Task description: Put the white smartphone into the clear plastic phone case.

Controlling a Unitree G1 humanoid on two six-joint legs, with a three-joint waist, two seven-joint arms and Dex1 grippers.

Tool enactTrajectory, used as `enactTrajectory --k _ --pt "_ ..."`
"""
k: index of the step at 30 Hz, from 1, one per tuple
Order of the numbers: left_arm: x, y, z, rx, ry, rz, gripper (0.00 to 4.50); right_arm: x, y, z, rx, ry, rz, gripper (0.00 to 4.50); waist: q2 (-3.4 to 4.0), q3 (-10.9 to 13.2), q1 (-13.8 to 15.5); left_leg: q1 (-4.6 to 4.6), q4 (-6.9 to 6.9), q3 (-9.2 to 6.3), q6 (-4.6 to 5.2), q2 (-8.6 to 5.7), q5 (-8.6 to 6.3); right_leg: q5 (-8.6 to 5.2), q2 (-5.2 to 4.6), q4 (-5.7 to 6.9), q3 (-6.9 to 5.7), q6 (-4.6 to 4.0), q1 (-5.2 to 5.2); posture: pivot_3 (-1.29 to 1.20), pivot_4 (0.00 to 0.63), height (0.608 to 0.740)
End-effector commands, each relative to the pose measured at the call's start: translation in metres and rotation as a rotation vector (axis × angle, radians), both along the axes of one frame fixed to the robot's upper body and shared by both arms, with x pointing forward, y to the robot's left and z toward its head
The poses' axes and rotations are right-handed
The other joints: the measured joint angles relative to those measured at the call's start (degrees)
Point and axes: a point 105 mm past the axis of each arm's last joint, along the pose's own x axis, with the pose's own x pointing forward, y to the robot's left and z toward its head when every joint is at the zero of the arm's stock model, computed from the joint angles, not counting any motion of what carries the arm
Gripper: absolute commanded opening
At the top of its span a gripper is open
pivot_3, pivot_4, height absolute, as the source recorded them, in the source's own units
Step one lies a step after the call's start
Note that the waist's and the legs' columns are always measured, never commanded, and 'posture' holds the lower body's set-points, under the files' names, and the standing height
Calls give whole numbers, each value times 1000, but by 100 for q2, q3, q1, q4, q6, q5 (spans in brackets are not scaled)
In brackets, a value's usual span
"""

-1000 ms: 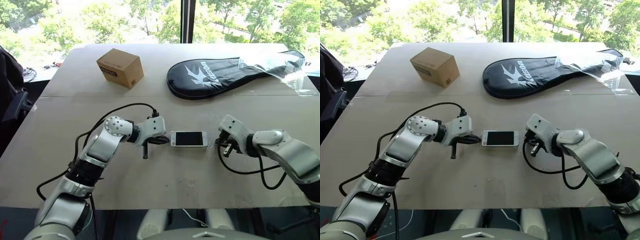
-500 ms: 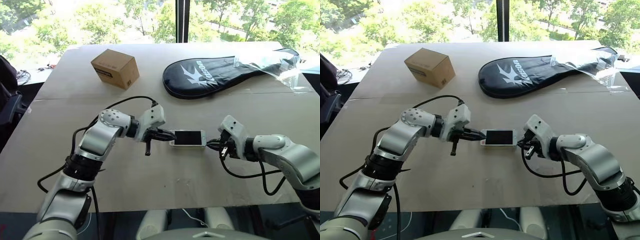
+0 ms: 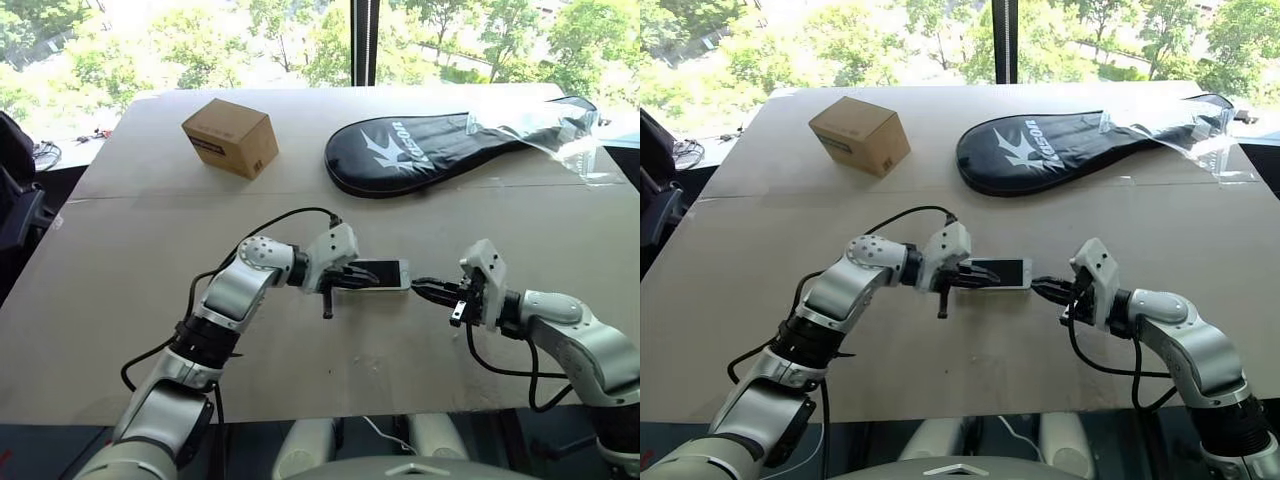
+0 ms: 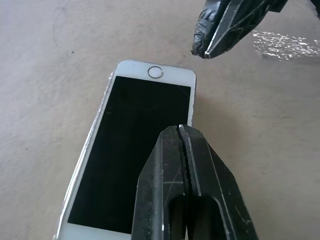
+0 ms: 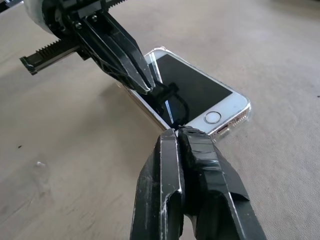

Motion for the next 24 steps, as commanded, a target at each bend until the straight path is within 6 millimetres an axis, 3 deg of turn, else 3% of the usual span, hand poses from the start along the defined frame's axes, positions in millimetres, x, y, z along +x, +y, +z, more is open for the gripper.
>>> enactTrajectory --k 1,24 --pt "-1 0 0 15 -21 -16 0 3 2 2 30 -52 -3 106 0 0 0 0 0 0 0 0 0 0 0 0 0 0 0 0 150 740" --pt "1 14 -10 85 -14 -3 0 5 17 -61 13 109 20 106 -9 -21 -72 33 -1 12 -3 5 1 1 8 13 14 -1 15 0 150 740"
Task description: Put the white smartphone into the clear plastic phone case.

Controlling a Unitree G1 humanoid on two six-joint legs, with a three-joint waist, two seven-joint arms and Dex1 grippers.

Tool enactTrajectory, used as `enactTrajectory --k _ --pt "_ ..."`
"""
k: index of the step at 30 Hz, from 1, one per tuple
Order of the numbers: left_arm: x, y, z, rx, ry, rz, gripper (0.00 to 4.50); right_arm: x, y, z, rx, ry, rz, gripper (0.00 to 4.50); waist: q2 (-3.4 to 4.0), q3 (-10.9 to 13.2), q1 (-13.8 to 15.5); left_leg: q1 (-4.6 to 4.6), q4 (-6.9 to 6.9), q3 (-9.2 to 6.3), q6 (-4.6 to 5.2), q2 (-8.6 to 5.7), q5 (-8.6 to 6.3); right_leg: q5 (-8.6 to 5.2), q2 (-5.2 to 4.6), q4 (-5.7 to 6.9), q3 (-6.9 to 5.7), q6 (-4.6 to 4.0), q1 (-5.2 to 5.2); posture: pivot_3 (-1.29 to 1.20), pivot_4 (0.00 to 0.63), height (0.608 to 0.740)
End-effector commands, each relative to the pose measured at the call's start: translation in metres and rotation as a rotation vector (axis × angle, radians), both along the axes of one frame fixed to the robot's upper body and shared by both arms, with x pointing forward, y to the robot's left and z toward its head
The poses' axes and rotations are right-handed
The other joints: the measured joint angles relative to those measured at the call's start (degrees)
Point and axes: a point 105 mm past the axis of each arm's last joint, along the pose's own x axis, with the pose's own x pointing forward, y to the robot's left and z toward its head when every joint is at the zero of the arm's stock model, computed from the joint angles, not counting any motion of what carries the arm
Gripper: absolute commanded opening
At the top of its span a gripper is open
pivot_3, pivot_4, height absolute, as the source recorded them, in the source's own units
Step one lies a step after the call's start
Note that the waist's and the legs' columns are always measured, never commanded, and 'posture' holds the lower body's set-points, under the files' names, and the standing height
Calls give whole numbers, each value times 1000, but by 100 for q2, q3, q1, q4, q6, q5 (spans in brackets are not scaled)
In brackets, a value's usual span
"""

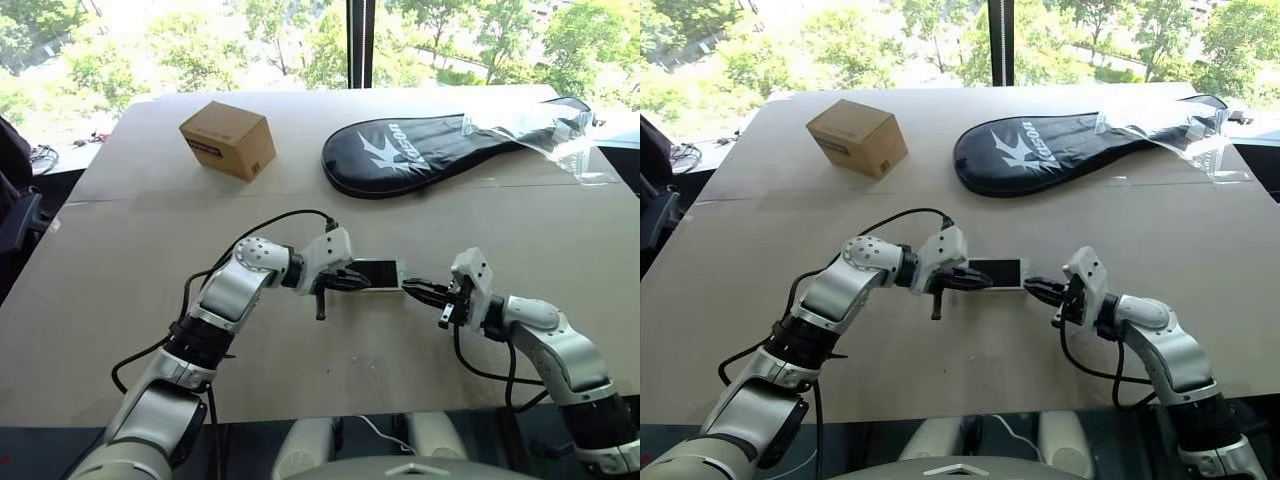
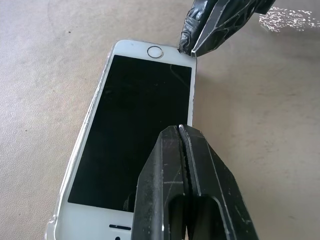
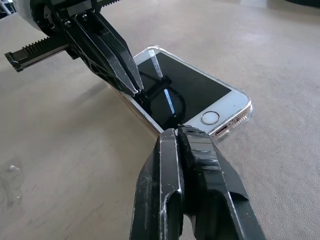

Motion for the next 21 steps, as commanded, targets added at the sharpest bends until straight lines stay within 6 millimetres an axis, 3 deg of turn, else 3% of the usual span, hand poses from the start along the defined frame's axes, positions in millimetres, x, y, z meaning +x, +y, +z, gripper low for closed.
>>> enactTrajectory --k 1,7,15,17,21 --pt "-1 2 -2 16 -6 -10 0 -6 8 -36 -19 144 19 106 0 -3 -43 8 -1 3 -1 2 0 0 2 2 4 -1 4 0 150 740" --pt "2 8 -5 21 -4 16 0 -11 12 -55 -47 257 80 106 0 -4 -127 85 -22 29 1 14 -1 1 15 1 30 -2 65 0 150 740" --pt "12 27 -25 62 -13 121 0 -7 16 -75 -104 367 81 106 -20 -56 -135 131 -43 33 4 28 -4 6 40 -1 58 -11 90 0 150 740" --pt "11 28 -27 61 -8 123 0 -8 16 -81 -127 400 77 106 -26 -69 -143 218 -86 55 23 37 -15 4 48 -13 72 -10 152 0 150 740" --pt "9 28 -31 63 0 122 0 -10 9 -97 -236 452 67 106 -31 -87 -150 272 -100 63 23 55 -17 1 65 -21 77 -8 193 0 150 740"
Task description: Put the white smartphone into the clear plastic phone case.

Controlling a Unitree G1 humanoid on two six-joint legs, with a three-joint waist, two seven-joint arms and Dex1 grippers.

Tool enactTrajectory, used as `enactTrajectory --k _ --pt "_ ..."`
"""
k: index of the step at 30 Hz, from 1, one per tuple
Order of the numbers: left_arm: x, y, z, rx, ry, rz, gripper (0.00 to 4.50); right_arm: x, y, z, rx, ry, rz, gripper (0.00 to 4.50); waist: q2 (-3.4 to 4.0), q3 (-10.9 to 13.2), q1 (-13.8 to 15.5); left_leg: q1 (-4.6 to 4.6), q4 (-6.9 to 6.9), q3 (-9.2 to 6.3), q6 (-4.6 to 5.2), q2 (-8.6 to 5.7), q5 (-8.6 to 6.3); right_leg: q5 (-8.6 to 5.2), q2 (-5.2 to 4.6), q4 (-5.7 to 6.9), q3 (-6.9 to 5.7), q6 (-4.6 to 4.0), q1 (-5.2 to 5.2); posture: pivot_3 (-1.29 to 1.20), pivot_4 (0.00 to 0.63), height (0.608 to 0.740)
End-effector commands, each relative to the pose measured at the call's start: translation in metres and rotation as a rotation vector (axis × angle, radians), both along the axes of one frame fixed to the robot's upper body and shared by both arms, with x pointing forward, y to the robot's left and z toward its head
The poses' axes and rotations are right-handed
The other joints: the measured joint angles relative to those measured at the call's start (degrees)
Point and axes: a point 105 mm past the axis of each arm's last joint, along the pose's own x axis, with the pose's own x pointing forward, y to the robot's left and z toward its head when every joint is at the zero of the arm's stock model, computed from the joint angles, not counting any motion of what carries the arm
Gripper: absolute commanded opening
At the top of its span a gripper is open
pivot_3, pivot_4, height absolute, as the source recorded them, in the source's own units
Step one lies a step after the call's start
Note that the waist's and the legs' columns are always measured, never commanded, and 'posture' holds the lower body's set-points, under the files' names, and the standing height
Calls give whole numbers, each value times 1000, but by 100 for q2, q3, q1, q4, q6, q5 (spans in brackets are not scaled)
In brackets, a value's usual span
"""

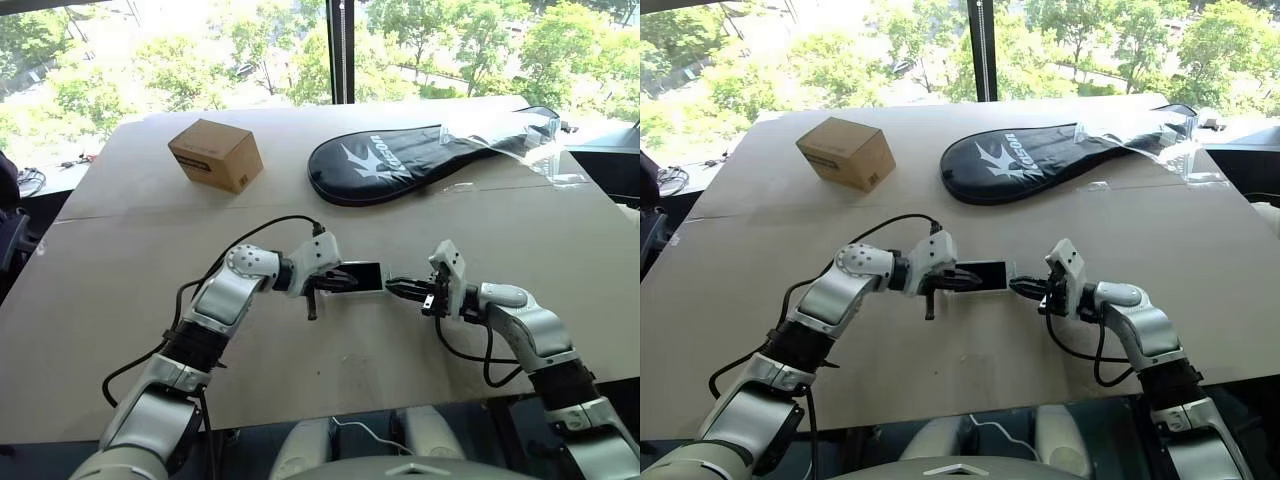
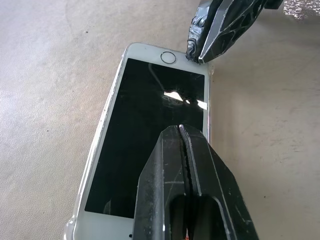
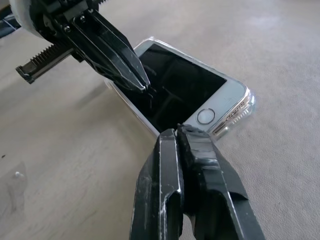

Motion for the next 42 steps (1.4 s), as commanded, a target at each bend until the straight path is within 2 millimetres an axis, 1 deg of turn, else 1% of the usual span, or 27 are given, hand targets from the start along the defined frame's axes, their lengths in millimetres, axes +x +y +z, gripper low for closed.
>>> enactTrajectory --k 1,3,4,7,9,12,18,23,25,26,28,30,32,33,34,35,36,37,38,39,40,41,42 --pt "-2 8 -12 42 24 27 0 -29 -11 -77 -258 265 -4 106 -2 -26 -6 3 -1 2 0 3 0 -2 5 -1 4 2 1 0 150 740" --pt "-3 8 -13 41 25 28 0 -25 -11 -77 -286 210 5 106 -12 -55 -6 7 0 7 0 13 0 -10 16 -2 9 15 2 0 150 740" --pt "-3 8 -13 41 25 29 0 -20 -8 -71 -257 176 -5 106 -14 -67 -6 9 0 6 0 18 0 -11 20 -2 11 16 2 0 150 740" --pt "-3 8 -14 41 29 30 0 2 2 -42 -102 95 -83 106 -16 -69 -18 12 0 6 -1 26 0 -11 28 -2 23 17 4 0 150 740" --pt "-4 9 -18 50 39 25 0 11 1 -36 -92 66 -114 106 -6 -63 -48 13 0 7 -1 29 0 -11 32 -1 28 16 3 0 150 740" --pt "-7 9 -22 64 48 14 0 15 -2 -37 -96 59 -142 106 3 -58 -63 12 -1 9 -3 28 1 -9 33 0 33 13 0 0 150 740" --pt "-9 8 -23 61 56 8 0 18 -1 -41 -96 88 -176 106 9 -54 -57 3 -1 9 -4 23 0 1 29 -8 39 -4 -3 0 150 740" --pt "-10 9 -24 63 55 14 0 8 4 -52 -170 139 -129 106 11 -53 -61 3 -6 9 -4 23 0 -5 29 -11 39 6 -3 0 150 740" --pt "-9 10 -24 65 55 17 0 5 2 -57 -236 129 -109 106 10 -55 -62 4 -8 9 -4 24 0 -9 29 -12 39 13 -3 0 150 740" --pt "-9 10 -23 57 53 23 0 6 3 -56 -248 100 -101 106 8 -56 -62 4 -9 8 -4 24 0 -10 29 -12 39 14 -3 0 150 740" --pt "-4 9 -17 11 40 59 0 12 6 -43 -185 33 -109 106 7 -57 -62 5 -11 7 -4 25 0 -11 30 -14 37 15 -3 0 150 740" --pt "0 6 -2 -85 4 89 0 14 11 -15 -64 -100 -83 106 14 -47 -56 5 -12 7 -4 25 0 -11 30 -15 38 16 -3 0 150 740" --pt "3 5 11 -178 -26 110 0 13 8 3 -10 -178 -74 106 34 6 -37 -5 -13 5 -4 25 0 -12 28 -19 36 17 -6 0 150 740" --pt "3 6 16 -211 -37 119 0 13 6 7 1 -196 -80 106 44 32 -19 -20 -12 5 -5 24 0 -11 27 -22 36 17 -14 0 150 740" --pt "1 12 21 -240 -56 123 0 11 -1 21 39 -220 -70 326 46 34 -4 -50 -12 6 -7 21 1 -9 23 -19 37 15 -49 0 150 740" --pt "-1 18 25 -259 -74 126 0 10 -8 34 71 -244 -68 599 43 39 11 -97 -5 6 -28 20 13 6 23 -13 38 -6 -100 0 150 740" --pt "-3 23 27 -267 -84 127 505 9 -13 42 91 -257 -65 813 43 39 28 -131 3 7 -50 19 26 15 21 -3 38 -19 -136 0 150 740" --pt "-4 28 29 -275 -95 136 727 8 -19 52 112 -269 -67 1292 42 40 38 -181 7 5 -52 17 27 17 17 4 35 -23 -186 0 150 740" --pt "-6 35 32 -287 -92 146 1112 7 -26 59 121 -282 -66 1680 43 40 47 -231 8 2 -54 13 28 20 13 5 32 -26 -238 0 150 740" --pt "-8 42 36 -302 -89 156 1572 5 -33 65 122 -293 -64 2180 41 41 51 -290 10 -2 -55 4 28 20 3 6 26 -27 -296 0 150 740" --pt "-8 52 41 -316 -101 180 1823 4 -43 71 113 -308 -67 2414 44 45 56 -315 11 -6 -54 0 29 20 -2 5 22 -27 -316 0 150 740" --pt "-8 63 45 -327 -109 204 2420 2 -52 75 100 -318 -64 3025 48 54 59 -333 13 -12 -54 -5 29 20 -8 0 12 -27 -328 0 150 740" --pt "-10 73 49 -330 -116 223 2784 -1 -61 79 87 -318 -61 3395 49 62 64 -338 8 -14 -54 -7 29 20 -14 -9 9 -27 -329 0 150 740"
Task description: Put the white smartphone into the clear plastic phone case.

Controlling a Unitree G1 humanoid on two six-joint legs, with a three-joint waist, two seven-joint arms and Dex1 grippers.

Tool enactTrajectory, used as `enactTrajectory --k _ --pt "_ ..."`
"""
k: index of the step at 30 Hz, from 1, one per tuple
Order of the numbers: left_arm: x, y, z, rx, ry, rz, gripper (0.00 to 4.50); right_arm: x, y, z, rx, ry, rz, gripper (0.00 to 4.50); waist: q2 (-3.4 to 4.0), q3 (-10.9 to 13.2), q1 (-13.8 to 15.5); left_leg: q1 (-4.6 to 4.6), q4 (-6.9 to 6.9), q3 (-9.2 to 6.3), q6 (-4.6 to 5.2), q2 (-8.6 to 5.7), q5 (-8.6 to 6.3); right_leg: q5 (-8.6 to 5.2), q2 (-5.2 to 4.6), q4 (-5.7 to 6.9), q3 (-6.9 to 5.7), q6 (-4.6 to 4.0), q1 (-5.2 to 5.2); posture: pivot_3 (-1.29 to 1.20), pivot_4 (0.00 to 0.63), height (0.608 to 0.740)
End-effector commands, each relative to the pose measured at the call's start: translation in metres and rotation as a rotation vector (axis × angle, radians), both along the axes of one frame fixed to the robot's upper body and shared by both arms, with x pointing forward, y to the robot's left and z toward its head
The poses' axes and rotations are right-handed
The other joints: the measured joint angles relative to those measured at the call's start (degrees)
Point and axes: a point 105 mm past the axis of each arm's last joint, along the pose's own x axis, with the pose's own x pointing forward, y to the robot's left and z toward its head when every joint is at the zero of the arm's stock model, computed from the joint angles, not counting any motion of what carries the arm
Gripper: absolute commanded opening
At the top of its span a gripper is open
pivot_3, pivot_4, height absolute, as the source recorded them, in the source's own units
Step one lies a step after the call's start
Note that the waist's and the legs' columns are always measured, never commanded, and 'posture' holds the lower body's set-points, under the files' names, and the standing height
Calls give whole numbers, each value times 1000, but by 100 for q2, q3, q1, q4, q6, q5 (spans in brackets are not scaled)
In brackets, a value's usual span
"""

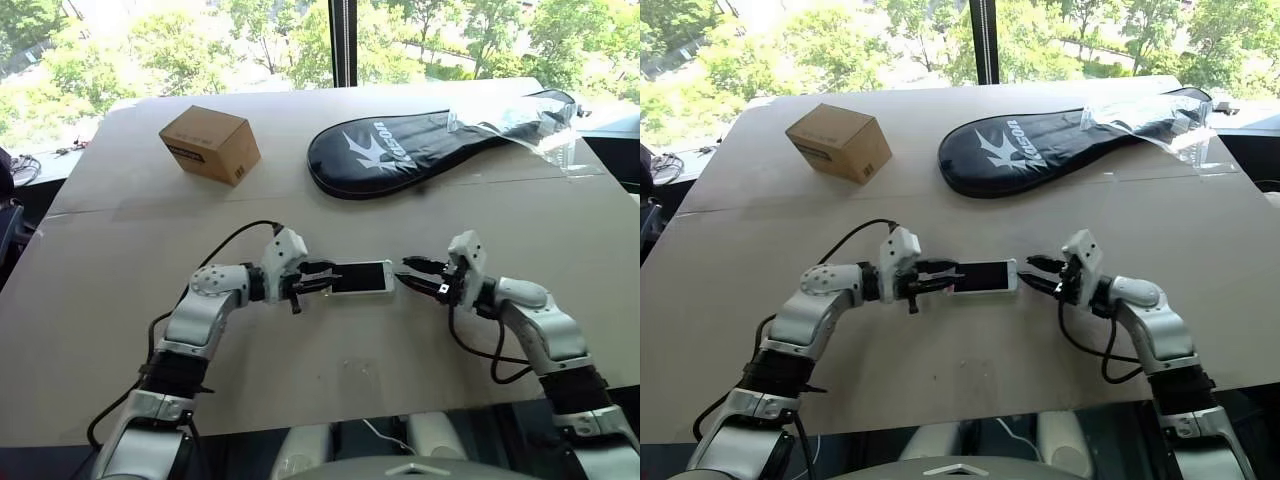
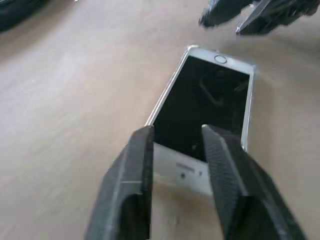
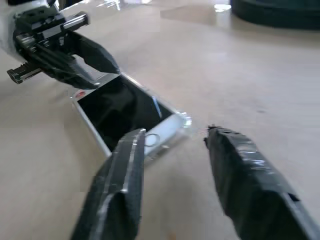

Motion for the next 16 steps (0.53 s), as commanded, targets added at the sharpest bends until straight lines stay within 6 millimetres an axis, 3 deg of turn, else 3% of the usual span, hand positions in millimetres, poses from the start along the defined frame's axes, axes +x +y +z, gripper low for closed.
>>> enactTrajectory --k 1,3,4,10,16 --pt "-4 32 28 -39 -73 50 3347 -11 -25 25 -3 -56 28 3951 2 16 14 -6 -1 -5 0 -2 0 0 -2 -5 -6 0 0 0 150 740" --pt "-8 48 31 -38 -63 78 4186 -17 -40 26 -30 -41 29 4500 1 24 29 -9 -4 -10 1 -2 -1 0 -3 -12 -11 0 2 0 150 740" --pt "-12 59 29 -20 -54 88 4481 -21 -49 23 -56 -31 33 4500 2 31 40 -8 -4 -14 2 -2 -1 0 -3 -13 -16 0 5 0 150 740" --pt "-33 93 15 128 -21 119 4481 -25 -86 15 -116 -42 -1 4500 5 52 64 1 -1 -11 3 -2 -1 0 -4 -11 -15 0 17 0 150 740" --pt "-31 92 11 192 -60 135 4481 -24 -94 3 -220 -51 8 4500 9 57 156 2 1 -13 3 -2 -1 0 -6 -7 -21 0 17 0 150 740"
